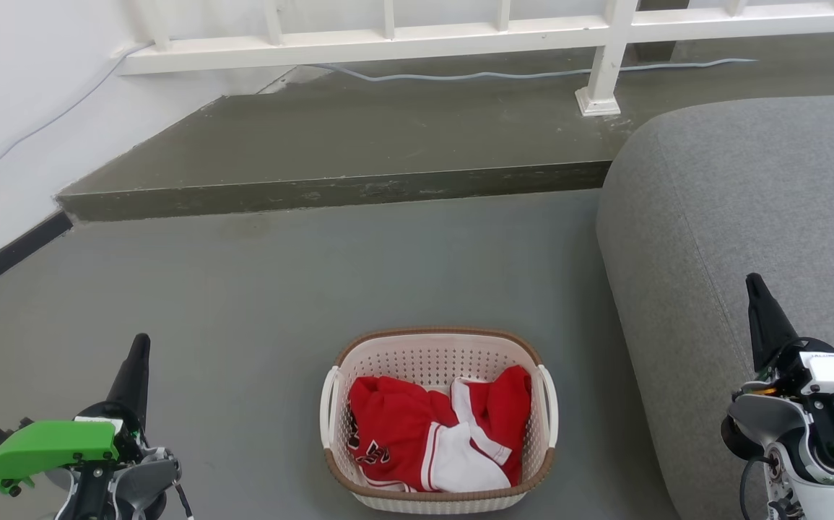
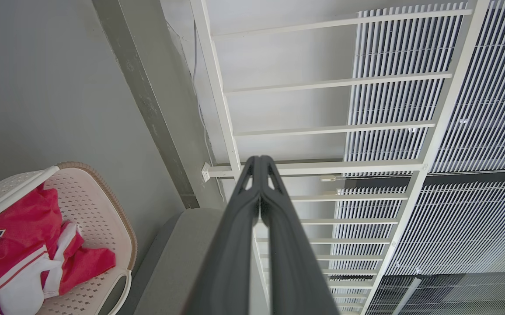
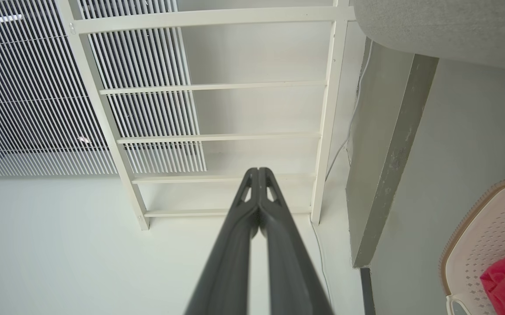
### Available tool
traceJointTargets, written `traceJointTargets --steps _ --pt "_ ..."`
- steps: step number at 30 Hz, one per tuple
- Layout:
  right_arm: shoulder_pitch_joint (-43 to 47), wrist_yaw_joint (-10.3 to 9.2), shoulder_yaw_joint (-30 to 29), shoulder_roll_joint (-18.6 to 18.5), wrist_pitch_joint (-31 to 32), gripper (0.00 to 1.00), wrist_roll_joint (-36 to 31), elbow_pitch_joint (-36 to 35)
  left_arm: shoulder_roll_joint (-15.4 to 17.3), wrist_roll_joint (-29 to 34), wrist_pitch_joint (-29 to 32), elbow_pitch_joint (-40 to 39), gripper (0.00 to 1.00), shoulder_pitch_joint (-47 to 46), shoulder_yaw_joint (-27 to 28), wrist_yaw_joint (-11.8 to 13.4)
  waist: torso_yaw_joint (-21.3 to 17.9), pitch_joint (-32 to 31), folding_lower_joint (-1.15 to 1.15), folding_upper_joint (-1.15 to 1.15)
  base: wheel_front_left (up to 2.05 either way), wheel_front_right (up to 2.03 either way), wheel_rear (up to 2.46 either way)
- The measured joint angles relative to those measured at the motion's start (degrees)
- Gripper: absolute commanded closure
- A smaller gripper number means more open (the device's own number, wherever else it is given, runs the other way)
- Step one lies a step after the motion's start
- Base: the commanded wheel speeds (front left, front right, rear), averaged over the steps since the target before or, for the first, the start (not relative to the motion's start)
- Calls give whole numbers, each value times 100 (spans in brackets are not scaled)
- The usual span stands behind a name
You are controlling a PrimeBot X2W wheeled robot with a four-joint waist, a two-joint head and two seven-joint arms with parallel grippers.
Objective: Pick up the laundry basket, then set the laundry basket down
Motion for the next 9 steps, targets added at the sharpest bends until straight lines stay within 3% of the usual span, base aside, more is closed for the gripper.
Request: traceJointTargets --steps 9 --pt "0 0 -1 1 0 100 0 -3 0 0 0 0 100 0 2 0 0 0 0 0 0 0 0"
